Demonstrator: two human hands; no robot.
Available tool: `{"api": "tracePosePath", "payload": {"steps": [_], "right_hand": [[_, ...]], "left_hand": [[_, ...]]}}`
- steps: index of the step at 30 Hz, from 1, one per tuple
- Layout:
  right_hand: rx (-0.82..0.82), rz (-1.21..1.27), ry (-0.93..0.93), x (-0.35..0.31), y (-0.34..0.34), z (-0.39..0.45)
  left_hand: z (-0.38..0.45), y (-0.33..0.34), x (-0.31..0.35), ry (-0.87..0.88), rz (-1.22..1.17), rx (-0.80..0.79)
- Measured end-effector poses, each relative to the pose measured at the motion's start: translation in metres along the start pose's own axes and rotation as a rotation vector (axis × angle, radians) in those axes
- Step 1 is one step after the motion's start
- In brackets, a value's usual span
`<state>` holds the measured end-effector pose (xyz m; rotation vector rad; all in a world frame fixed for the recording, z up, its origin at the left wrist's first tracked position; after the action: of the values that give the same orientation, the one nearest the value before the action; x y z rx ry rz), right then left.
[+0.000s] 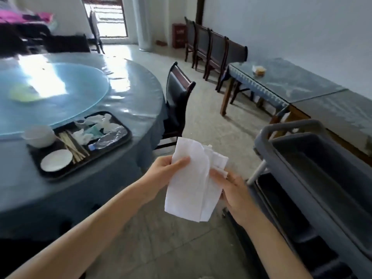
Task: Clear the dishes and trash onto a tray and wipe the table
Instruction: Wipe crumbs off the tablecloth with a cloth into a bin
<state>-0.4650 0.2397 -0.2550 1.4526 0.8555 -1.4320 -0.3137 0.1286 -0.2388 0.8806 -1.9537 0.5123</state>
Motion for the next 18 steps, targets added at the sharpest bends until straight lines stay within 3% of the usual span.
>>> {"api": "tracePosePath", "payload": {"steps": [8, 18], "right_hand": [[-0.338, 0.047, 0.064, 0.031, 0.224, -0.013], [-0.812, 0.006, 0.135, 0.067, 0.467, -0.059]], "left_hand": [[-0.132, -0.188, -0.087, -0.003, -0.263, 0.34], [-0.285, -0.345, -0.213, 0.049, -0.615, 0.745]]}}
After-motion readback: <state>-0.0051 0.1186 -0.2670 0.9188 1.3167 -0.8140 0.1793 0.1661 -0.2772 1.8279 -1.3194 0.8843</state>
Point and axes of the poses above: each hand's wrist, its own z-axis towards the middle knuckle, its own y-axis out of the palm, x = y × z, the point moved 10 cm from there along z, towards the middle knuckle, and after that the axes turned 15 degrees about -y, right-handed, at the moved point
